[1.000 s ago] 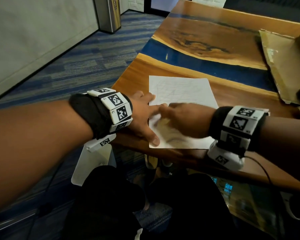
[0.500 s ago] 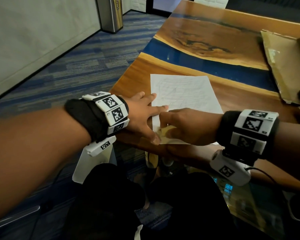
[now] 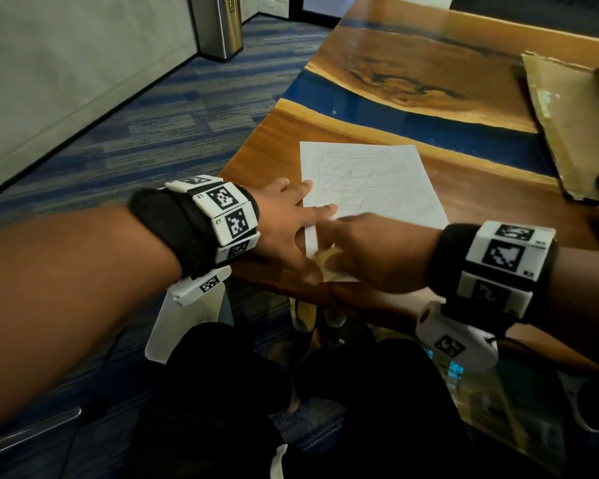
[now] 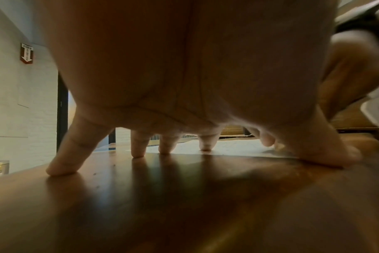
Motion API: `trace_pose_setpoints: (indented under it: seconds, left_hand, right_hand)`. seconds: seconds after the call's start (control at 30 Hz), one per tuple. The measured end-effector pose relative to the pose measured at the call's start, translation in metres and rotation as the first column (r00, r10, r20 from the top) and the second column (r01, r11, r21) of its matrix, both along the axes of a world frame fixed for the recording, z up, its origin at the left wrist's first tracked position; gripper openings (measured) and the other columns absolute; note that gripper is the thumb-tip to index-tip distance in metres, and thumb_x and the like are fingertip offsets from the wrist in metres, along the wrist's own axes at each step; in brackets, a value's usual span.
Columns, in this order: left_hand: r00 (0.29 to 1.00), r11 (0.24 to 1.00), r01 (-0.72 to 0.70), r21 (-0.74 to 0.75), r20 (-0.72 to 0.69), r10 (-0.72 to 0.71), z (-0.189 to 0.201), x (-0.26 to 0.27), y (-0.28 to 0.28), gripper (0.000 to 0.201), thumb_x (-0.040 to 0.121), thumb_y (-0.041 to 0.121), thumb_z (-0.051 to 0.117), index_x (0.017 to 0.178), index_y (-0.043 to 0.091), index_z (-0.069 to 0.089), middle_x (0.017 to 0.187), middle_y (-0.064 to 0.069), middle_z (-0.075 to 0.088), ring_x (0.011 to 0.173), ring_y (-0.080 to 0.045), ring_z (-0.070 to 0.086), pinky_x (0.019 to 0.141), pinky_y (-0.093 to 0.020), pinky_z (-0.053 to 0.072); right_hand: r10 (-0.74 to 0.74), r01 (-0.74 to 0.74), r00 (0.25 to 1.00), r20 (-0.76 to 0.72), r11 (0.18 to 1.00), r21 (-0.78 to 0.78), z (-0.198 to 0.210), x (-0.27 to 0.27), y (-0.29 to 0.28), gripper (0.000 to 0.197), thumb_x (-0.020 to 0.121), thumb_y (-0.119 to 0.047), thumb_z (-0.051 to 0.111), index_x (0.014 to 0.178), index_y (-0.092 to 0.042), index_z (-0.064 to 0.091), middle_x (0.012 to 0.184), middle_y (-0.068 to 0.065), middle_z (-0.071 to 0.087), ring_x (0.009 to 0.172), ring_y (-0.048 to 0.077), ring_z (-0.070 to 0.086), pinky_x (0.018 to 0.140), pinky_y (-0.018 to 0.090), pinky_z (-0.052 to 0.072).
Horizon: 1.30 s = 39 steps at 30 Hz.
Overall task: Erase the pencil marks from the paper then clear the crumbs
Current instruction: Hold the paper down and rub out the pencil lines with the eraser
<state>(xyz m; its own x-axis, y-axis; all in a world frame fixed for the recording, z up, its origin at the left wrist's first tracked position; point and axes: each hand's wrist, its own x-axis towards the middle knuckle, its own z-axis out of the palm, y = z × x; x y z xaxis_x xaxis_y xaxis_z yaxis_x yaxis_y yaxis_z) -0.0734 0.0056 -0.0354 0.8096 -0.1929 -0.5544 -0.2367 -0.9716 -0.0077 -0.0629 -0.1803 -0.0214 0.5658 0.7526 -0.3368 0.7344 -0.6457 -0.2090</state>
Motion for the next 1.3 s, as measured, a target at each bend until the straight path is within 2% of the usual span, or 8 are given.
trace_pose_setpoints:
  seconds: [0.27, 0.4, 0.57, 0.7, 0.83, 1.0, 1.13, 1.3]
  left_hand:
    - [1.0, 1.0, -0.001, 0.0, 0.002, 0.001, -0.001, 0.001, 0.001, 0.125, 0.057, 0.096, 0.057, 0.153, 0.057, -0.013, 0.169, 0.003, -0.022, 0.155, -0.036, -0.015, 0.114, -0.073, 0.019]
    - [1.0, 1.0, 0.018, 0.019, 0.016, -0.018, -0.001, 0.002, -0.001, 0.125, 0.057, 0.097, 0.055, 0.154, 0.055, -0.011, 0.169, 0.002, -0.022, 0.155, -0.037, -0.014, 0.114, -0.072, 0.019]
    - [1.0, 1.0, 0.006, 0.023, -0.001, -0.006, -0.001, 0.003, -0.001, 0.131, 0.049, 0.1, 0.052, 0.154, 0.055, -0.013, 0.17, 0.002, -0.02, 0.155, -0.038, -0.013, 0.115, -0.071, 0.016]
    - [1.0, 0.999, 0.016, 0.052, 0.011, -0.016, -0.002, 0.008, -0.002, 0.131, 0.052, 0.099, 0.055, 0.153, 0.054, -0.014, 0.17, 0.0, -0.019, 0.155, -0.04, -0.01, 0.116, -0.071, 0.017]
    - [1.0, 0.999, 0.015, 0.047, 0.0, -0.015, 0.0, 0.009, -0.002, 0.131, 0.052, 0.099, 0.056, 0.154, 0.054, -0.013, 0.17, -0.002, -0.017, 0.155, -0.04, -0.008, 0.118, -0.069, 0.016]
    - [1.0, 0.998, 0.027, 0.058, 0.013, -0.027, 0.001, 0.008, -0.005, 0.13, 0.054, 0.096, 0.06, 0.155, 0.052, -0.01, 0.17, -0.001, -0.016, 0.155, -0.04, -0.007, 0.117, -0.069, 0.017]
    - [1.0, 0.999, 0.02, 0.035, -0.003, -0.02, 0.001, 0.009, -0.002, 0.132, 0.054, 0.095, 0.063, 0.155, 0.053, -0.01, 0.17, -0.001, -0.016, 0.155, -0.039, -0.008, 0.118, -0.067, 0.015]
    - [1.0, 0.999, 0.016, 0.036, -0.007, -0.016, 0.001, 0.01, -0.003, 0.132, 0.053, 0.094, 0.063, 0.155, 0.053, -0.009, 0.17, -0.001, -0.016, 0.155, -0.041, -0.009, 0.119, -0.069, 0.015]
  right_hand:
    - [0.039, -0.039, 0.999, -0.005, 0.999, 0.01, 0.0, -0.005, 0.004, 0.028, 0.099, -0.032, 0.056, 0.125, -0.022, 0.051, 0.11, -0.009, 0.056, 0.087, 0.007, 0.053, 0.078, 0.022, 0.044]
    - [-0.074, 0.075, 0.993, 0.089, 0.997, -0.014, 0.004, 0.015, -0.001, 0.025, 0.1, -0.031, 0.054, 0.123, -0.02, 0.051, 0.114, 0.003, 0.063, 0.096, 0.021, 0.059, 0.086, 0.036, 0.051]
    - [0.045, -0.047, 0.998, -0.032, 0.995, -0.084, 0.002, 0.008, -0.006, 0.012, 0.1, -0.033, 0.055, 0.107, -0.032, 0.046, 0.108, -0.003, 0.06, 0.092, 0.017, 0.055, 0.081, 0.03, 0.043]
    - [-0.105, 0.107, 0.992, 0.07, 0.994, -0.022, 0.003, 0.022, -0.014, 0.019, 0.1, -0.03, 0.054, 0.118, -0.025, 0.05, 0.115, 0.003, 0.062, 0.095, 0.019, 0.055, 0.08, 0.031, 0.044]
    - [0.099, -0.101, 0.995, -0.025, 0.992, -0.081, 0.002, 0.008, -0.012, 0.019, 0.1, -0.032, 0.055, 0.117, -0.026, 0.052, 0.109, -0.003, 0.058, 0.095, 0.018, 0.056, 0.083, 0.031, 0.045]
    - [-0.042, 0.046, 0.994, 0.102, 0.998, -0.033, 0.005, 0.021, -0.016, 0.023, 0.101, -0.03, 0.054, 0.122, -0.023, 0.05, 0.111, 0.0, 0.057, 0.097, 0.021, 0.057, 0.078, 0.031, 0.043]
    - [0.193, -0.189, 0.98, 0.049, 0.979, -0.073, 0.002, 0.005, -0.014, 0.022, 0.099, -0.033, 0.054, 0.12, -0.025, 0.05, 0.108, -0.003, 0.055, 0.092, 0.018, 0.056, 0.082, 0.034, 0.049]
    - [-0.031, 0.047, 0.987, 0.155, 0.993, -0.105, 0.003, 0.031, -0.019, 0.023, 0.102, -0.034, 0.05, 0.122, -0.023, 0.047, 0.112, 0.0, 0.056, 0.092, 0.02, 0.055, 0.074, 0.031, 0.043]
